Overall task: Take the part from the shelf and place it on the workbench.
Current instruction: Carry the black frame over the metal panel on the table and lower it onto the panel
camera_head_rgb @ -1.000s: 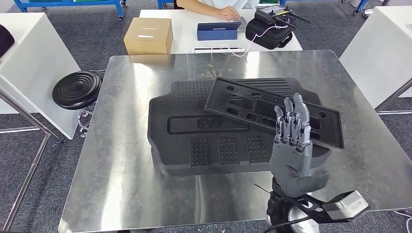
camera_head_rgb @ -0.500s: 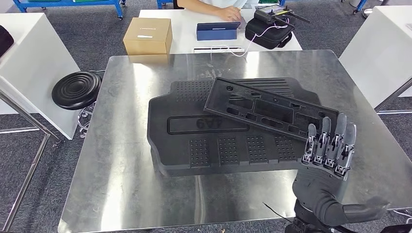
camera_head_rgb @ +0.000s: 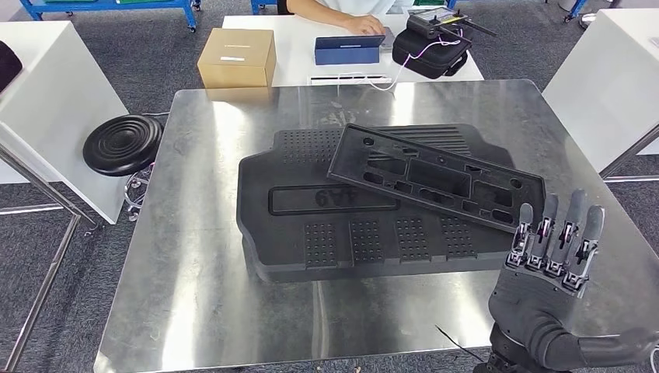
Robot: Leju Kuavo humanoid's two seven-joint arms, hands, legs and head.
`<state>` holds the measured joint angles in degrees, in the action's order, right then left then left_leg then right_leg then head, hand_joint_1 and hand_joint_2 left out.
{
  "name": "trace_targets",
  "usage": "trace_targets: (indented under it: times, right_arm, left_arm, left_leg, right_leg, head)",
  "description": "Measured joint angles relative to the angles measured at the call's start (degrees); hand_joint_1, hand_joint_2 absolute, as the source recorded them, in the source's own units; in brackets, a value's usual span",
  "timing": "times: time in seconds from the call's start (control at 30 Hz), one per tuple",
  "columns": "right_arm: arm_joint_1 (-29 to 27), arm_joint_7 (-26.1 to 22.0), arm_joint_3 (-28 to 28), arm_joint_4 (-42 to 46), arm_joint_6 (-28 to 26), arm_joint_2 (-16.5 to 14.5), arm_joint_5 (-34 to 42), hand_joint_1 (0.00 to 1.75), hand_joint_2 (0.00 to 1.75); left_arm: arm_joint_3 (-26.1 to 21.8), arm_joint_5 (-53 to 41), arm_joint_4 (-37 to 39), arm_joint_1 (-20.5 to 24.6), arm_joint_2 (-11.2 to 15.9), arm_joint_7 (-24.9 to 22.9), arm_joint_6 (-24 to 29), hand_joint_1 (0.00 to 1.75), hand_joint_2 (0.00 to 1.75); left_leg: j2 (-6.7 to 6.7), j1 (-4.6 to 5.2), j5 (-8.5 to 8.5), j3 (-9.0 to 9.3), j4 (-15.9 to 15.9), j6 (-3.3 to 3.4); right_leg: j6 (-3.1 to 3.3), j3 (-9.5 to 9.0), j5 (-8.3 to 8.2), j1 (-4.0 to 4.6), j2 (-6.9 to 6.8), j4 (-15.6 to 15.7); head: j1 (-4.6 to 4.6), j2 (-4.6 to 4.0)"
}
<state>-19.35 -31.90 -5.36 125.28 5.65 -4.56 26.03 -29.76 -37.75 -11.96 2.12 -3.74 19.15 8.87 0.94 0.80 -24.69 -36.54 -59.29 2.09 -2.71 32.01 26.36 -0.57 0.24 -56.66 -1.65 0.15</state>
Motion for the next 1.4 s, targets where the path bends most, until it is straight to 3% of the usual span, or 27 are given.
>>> trace_targets:
  times: [0.1, 0.17, 0.23, 0.3, 0.33, 0.37, 0.4, 0.47, 0.5, 0.53, 0.63, 0.67, 0.73, 0.8, 0.83, 0.87, 0.9, 1.0, 1.07, 1.13, 1.2, 1.27, 1.33, 1.37, 1.4]
  right_arm:
    - [-0.02, 0.09, 0.6, 0.01, -0.01, -0.44, -0.02, 0.0, 0.0]
    - [-0.15, 0.29, 1.16, 0.08, -0.01, -0.75, -0.15, 0.0, 0.0]
    - [-0.34, 0.57, 1.99, 0.14, -0.01, -1.13, -0.52, 0.0, 0.0]
    - [-0.56, 0.85, 2.82, 0.13, -0.03, -1.47, -1.15, 0.0, 0.0]
    - [-0.72, 0.99, 3.2, 0.12, -0.09, -1.59, -1.58, 0.0, 0.0]
    - [-0.86, 1.1, 3.53, 0.11, -0.18, -1.7, -2.04, 0.0, 0.0]
    - [-0.96, 1.2, 3.85, 0.1, -0.27, -1.79, -2.48, 0.0, 0.0]
    - [-0.99, 1.29, 4.3, 0.1, -0.38, -1.97, -3.03, 0.0, 0.0]
    - [-1.02, 1.35, 4.44, 0.1, -0.39, -2.06, -3.15, 0.0, 0.0]
    - [-1.08, 1.39, 4.51, 0.09, -0.42, -2.15, -3.24, 0.0, 0.0]
    - [-1.3, 1.61, 4.66, 0.07, -0.53, -2.37, -3.58, 0.0, 0.0]
    - [-1.32, 1.7, 4.7, 0.06, -0.59, -2.44, -3.7, 0.0, 0.0]
    - [-1.36, 1.82, 4.73, 0.01, -0.72, -2.59, -3.93, 0.0, 0.0]
    - [-1.42, 1.97, 4.77, -0.14, -0.89, -2.68, -4.17, 0.0, 0.0]
    - [-1.46, 2.07, 4.78, -0.27, -1.05, -2.68, -4.37, 0.0, 0.0]
    - [-1.52, 2.18, 4.8, -0.41, -1.24, -2.68, -4.63, 0.0, 0.0]
    - [-1.58, 2.27, 4.81, -0.56, -1.43, -2.68, -4.91, 0.0, 0.0]
    - [-1.67, 2.39, 4.86, -0.85, -1.97, -2.68, -5.54, 0.0, 0.0]
    - [-1.69, 2.42, 4.89, -0.92, -2.14, -2.68, -5.74, 0.0, 0.0]
    - [-1.75, 2.45, 4.9, -0.98, -2.19, -2.68, -5.82, 0.0, 0.0]
    - [-1.9, 2.48, 4.92, -1.01, -2.21, -2.66, -5.86, 0.0, 0.0]
    - [-1.98, 2.5, 4.93, -1.05, -2.24, -2.65, -5.91, 0.0, 0.0]
    - [-2.01, 2.53, 4.94, -1.16, -2.36, -2.64, -5.96, 0.0, 0.0]
    - [-2.04, 2.55, 4.95, -1.25, -2.47, -2.62, -6.02, 0.0, 0.0]
    - [-2.06, 2.59, 4.97, -1.33, -2.58, -2.61, -6.08, 0.0, 0.0]
  left_arm:
    - [-0.03, -0.03, 0.0, 0.0, 0.13, 0.03, 0.0, 0.0, 0.0]
    - [-0.04, -0.1, 0.0, 0.01, 0.16, 0.08, 0.0, 0.0, 0.0]
    - [-0.05, -0.24, 0.0, 0.01, 0.16, 0.1, -0.02, 0.0, 0.0]
    - [-0.07, -0.4, 0.03, 0.0, 0.17, 0.11, -0.07, 0.0, 0.0]
    - [-0.1, -0.45, 0.07, -0.01, 0.17, 0.11, -0.09, 0.0, 0.0]
    - [-0.15, -0.49, 0.11, -0.03, 0.17, 0.13, -0.1, 0.0, 0.0]
    - [-0.21, -0.51, 0.16, -0.04, 0.17, 0.15, -0.11, 0.0, 0.0]
    - [-0.32, -0.52, 0.24, -0.04, 0.17, 0.22, -0.11, 0.0, 0.0]
    - [-0.36, -0.52, 0.27, -0.04, 0.19, 0.26, -0.11, 0.0, 0.0]
    - [-0.4, -0.52, 0.28, -0.04, 0.2, 0.31, -0.11, 0.0, 0.0]
    - [-0.73, -0.51, 0.36, -0.07, 0.21, 0.42, -0.15, 0.0, 0.0]
    - [-0.88, -0.51, 0.38, -0.09, 0.21, 0.45, -0.15, 0.0, 0.0]
    - [-1.09, -0.5, 0.43, -0.15, 0.2, 0.5, -0.19, 0.0, 0.0]
    - [-1.21, -0.47, 0.45, -0.17, 0.16, 0.52, -0.28, 0.0, 0.0]
    - [-1.3, -0.41, 0.46, -0.17, 0.15, 0.52, -0.33, 0.0, 0.0]
    - [-1.39, -0.32, 0.46, -0.17, 0.15, 0.52, -0.37, 0.0, 0.0]
    - [-1.46, -0.24, 0.46, -0.16, 0.15, 0.52, -0.4, 0.0, 0.0]
    - [-1.71, -0.08, 0.46, -0.03, 0.15, 0.55, -0.48, 0.0, 0.0]
    - [-1.82, -0.06, 0.46, 0.05, 0.14, 0.59, -0.5, 0.0, 0.0]
    - [-1.89, -0.03, 0.46, -0.01, 0.11, 0.62, -0.5, 0.0, 0.0]
    - [-1.96, 0.01, 0.48, 0.02, 0.05, 0.62, -0.5, 0.0, 0.0]
    - [-2.09, 0.02, 0.49, 0.12, 0.0, 0.63, -0.51, 0.0, 0.0]
    - [-2.28, 0.02, 0.48, 0.12, -0.01, 0.63, -0.58, 0.0, 0.0]
    - [-2.36, 0.01, 0.48, 0.1, -0.02, 0.63, -0.63, 0.0, 0.0]
    - [-2.4, -0.02, 0.48, 0.08, -0.03, 0.63, -0.71, 0.0, 0.0]
  left_leg:
    - [-0.01, 0.26, -0.06, 0.17, 0.12, 0.49]
    - [-0.15, -0.11, 0.25, 0.54, 0.64, 0.95]
    - [-0.32, -0.63, 0.52, 0.82, 1.05, 1.25]
    - [-0.43, -0.76, 0.56, 0.76, 1.06, 1.29]
    - [-0.5, -0.8, 0.61, 0.69, 1.05, 1.22]
    - [-0.55, -0.88, 0.69, 0.63, 1.03, 1.1]
    - [-0.58, -1.01, 0.8, 0.57, 1.02, 0.92]
    - [-0.58, -1.21, 1.1, 0.48, 0.97, 0.36]
    - [-0.56, -1.18, 1.19, 0.47, 0.92, 0.0]
    - [-0.55, -1.11, 1.29, 0.5, 0.89, -0.41]
    - [-0.59, -1.31, 1.66, 0.58, 1.05, -1.74]
    - [-0.62, -1.48, 1.11, 0.36, 0.64, -2.1]
    - [-0.68, -1.7, -2.58, -1.08, -3.31, -2.6]
    - [-0.71, -1.73, -7.7, -3.33, -10.77, -2.9]
    - [-0.7, -1.74, -9.23, -3.92, -13.75, -3.0]
    - [-0.71, -1.74, -9.7, -3.55, -14.84, -3.0]
    - [-0.71, -1.74, -9.19, -2.1, -13.74, -2.92]
    - [-0.64, -1.6, -5.92, 5.8, -2.39, -2.23]
    - [-0.55, -1.21, -5.26, 7.83, 1.21, -1.7]
    - [-0.6, -0.87, -4.6, 7.28, 1.29, -0.94]
    - [-0.81, -0.92, -3.62, 6.38, 1.61, 0.06]
    - [-1.01, -1.03, -2.57, 5.06, 1.76, 0.73]
    - [-1.15, -0.96, -1.56, 3.53, 1.73, 0.91]
    - [-1.24, -0.92, -1.02, 2.86, 1.71, 0.89]
    - [-1.32, -0.9, -0.48, 2.26, 1.69, 0.85]
  right_leg:
    - [-0.4, -0.11, 0.06, -0.22, 0.01, 0.11]
    - [-0.62, 0.19, 0.63, -0.28, 0.02, -0.72]
    - [-0.39, 2.23, 3.15, -0.3, 0.01, -5.27]
    - [-0.1, 5.68, 6.44, -0.4, -0.01, -12.63]
    - [-0.24, 6.73, 7.27, -0.5, -0.02, -15.0]
    - [-0.61, 6.72, 7.26, -0.61, -0.02, -15.37]
    - [-1.15, 5.52, 6.44, -0.74, -0.04, -13.39]
    - [-2.1, 1.02, 3.96, -1.01, -0.18, -5.46]
    - [-2.11, -0.7, 2.81, -1.03, -0.19, -2.17]
    - [-1.77, -1.7, 2.01, -0.96, -0.2, -0.22]
    - [0.08, -1.65, 0.8, -0.56, -0.14, 0.2]
    - [0.62, -1.6, 0.47, -0.59, -0.19, 0.25]
    - [1.59, -1.29, -0.29, -0.8, -0.34, 0.4]
    - [2.06, -0.61, -0.87, -0.6, -0.41, 0.3]
    - [2.09, -0.22, -1.12, -0.48, -0.41, 0.25]
    - [2.08, 0.16, -1.35, -0.37, -0.41, 0.17]
    - [1.97, 0.48, -1.55, -0.29, -0.4, 0.1]
    - [1.39, 0.99, -2.04, -0.05, -0.35, -0.24]
    - [0.79, 1.16, -2.43, 0.1, -0.38, -0.39]
    - [-0.01, 1.34, -2.91, 0.0, -0.39, -0.31]
    - [-0.33, 2.31, -1.76, -0.12, -0.31, -1.55]
    - [0.18, 4.64, 2.42, -0.19, -0.25, -7.01]
    - [0.41, 6.89, 6.64, -0.22, -0.25, -14.56]
    - [0.11, 7.04, 7.46, -0.23, -0.26, -16.78]
    - [-0.37, 6.18, 7.24, -0.22, -0.26, -16.93]
  head:
    - [-0.02, 0.0]
    - [-0.01, 0.0]
    - [0.22, 0.0]
    - [0.43, 0.0]
    - [0.43, 0.0]
    - [0.44, 0.01]
    - [0.44, 0.01]
    - [0.51, 0.01]
    - [0.54, 0.01]
    - [0.55, 0.0]
    - [0.52, 0.01]
    - [0.52, 0.0]
    - [0.43, 0.0]
    - [0.37, 0.0]
    - [0.38, 0.0]
    - [0.38, 0.0]
    - [0.39, 0.0]
    - [0.4, 0.0]
    - [0.48, 0.01]
    - [0.52, 0.01]
    - [0.61, 0.0]
    - [0.8, 0.01]
    - [0.91, 0.01]
    - [0.91, 0.01]
    - [0.93, 0.01]
